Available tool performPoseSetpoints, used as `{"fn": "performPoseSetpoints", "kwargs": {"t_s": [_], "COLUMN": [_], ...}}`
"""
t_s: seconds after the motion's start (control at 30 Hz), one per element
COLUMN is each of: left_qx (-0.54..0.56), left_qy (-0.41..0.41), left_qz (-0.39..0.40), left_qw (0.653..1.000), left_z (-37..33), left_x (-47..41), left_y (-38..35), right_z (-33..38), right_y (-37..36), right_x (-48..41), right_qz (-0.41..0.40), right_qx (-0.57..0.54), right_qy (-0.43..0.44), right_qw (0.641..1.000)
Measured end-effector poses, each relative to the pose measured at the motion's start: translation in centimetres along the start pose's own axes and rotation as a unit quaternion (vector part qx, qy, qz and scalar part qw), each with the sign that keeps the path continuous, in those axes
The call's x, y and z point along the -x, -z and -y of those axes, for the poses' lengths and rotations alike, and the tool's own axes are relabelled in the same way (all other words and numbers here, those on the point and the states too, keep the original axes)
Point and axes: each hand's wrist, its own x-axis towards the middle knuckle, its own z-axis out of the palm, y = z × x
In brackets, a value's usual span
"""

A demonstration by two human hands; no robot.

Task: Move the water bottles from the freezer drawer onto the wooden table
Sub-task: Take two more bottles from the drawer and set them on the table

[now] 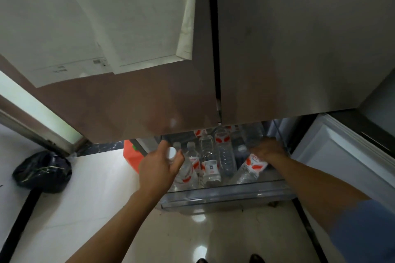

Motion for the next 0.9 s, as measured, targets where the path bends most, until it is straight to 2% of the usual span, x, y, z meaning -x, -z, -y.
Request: {"fn": "performPoseSetpoints", "kwargs": {"t_s": [0.17,0.37,0.53,0.63,0.77,0.9], "left_qx": [-0.002,-0.019,-0.049,-0.044,-0.016,-0.021], "left_qy": [-0.045,-0.105,-0.164,-0.165,-0.150,-0.135], "left_qz": [0.015,0.036,0.047,0.060,0.017,-0.056], "left_qw": [0.999,0.994,0.984,0.983,0.988,0.989], "left_z": [0.4,0.6,0.6,0.8,0.7,0.1], "left_x": [-0.7,-1.3,-1.4,-1.6,-1.7,-1.3], "left_y": [-0.7,-1.1,-0.3,1.2,4.8,9.2], "right_z": [0.6,2.5,4.5,5.4,7.0,9.3], "right_y": [2.4,3.1,2.0,2.4,5.1,8.7], "right_x": [2.8,9.5,13.2,14.5,16.4,19.4], "right_qz": [-0.057,-0.111,-0.195,-0.229,-0.281,-0.333], "right_qx": [-0.002,-0.032,0.006,0.030,0.054,0.057], "right_qy": [0.029,0.123,0.205,0.243,0.288,0.359], "right_qw": [0.998,0.986,0.959,0.942,0.914,0.870]}}
